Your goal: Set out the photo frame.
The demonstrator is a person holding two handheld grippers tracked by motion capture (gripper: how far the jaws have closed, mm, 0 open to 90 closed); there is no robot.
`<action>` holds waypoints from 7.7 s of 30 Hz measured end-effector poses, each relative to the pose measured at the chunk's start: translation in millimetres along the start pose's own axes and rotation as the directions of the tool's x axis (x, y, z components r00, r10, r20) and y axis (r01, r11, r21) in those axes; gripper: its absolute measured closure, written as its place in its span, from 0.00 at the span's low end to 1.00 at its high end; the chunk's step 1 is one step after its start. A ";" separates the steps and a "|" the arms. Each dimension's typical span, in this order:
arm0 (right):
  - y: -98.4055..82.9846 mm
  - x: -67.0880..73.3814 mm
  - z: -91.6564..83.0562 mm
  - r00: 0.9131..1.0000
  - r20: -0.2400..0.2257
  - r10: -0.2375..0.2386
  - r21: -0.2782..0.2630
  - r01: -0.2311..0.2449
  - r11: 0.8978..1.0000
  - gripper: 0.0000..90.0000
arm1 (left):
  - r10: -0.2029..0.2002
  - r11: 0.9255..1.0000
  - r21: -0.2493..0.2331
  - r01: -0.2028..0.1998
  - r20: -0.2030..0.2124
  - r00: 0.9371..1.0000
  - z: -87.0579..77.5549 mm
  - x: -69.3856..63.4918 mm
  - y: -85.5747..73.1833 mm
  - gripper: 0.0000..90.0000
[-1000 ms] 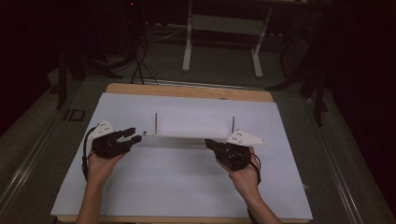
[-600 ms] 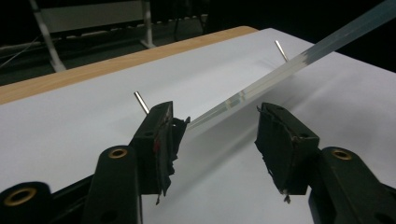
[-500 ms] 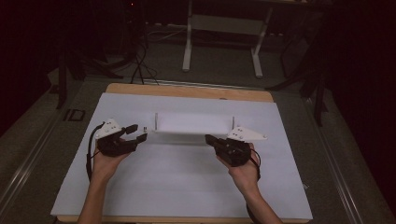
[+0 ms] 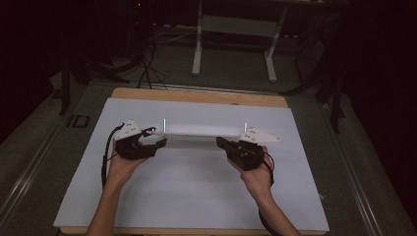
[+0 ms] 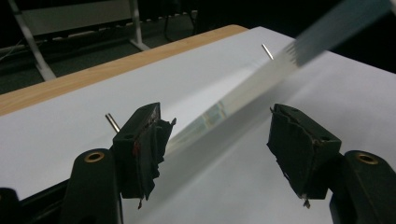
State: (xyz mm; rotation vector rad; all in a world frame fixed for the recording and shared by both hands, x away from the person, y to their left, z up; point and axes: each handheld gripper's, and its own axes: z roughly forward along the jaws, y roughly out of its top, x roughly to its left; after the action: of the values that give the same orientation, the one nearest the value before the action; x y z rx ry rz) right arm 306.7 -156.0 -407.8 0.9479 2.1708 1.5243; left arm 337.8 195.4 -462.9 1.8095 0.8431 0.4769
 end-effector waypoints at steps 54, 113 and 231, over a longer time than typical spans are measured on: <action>11.2 -26.8 5.9 0.999 0.037 -0.039 0.025 0.038 0.999 0.73 | -0.006 1.000 0.000 0.006 -0.084 0.996 20.3 2.4 23.1 0.46; -22.6 -137.6 14.7 0.982 0.185 -0.021 0.098 0.003 0.995 0.49 | -0.074 0.997 -0.020 0.073 -0.114 0.991 35.1 18.2 37.5 0.46; -18.2 -101.9 7.8 0.962 0.272 0.030 0.140 -0.071 0.988 0.50 | -0.111 0.993 0.012 0.117 -0.234 0.966 23.3 -7.9 38.0 0.39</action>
State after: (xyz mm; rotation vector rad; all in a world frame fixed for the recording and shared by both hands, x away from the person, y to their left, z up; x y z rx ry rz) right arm 379.4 -223.4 -438.5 1.1921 2.0975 1.1857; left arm 360.2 166.4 -436.3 1.7380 1.1135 0.6145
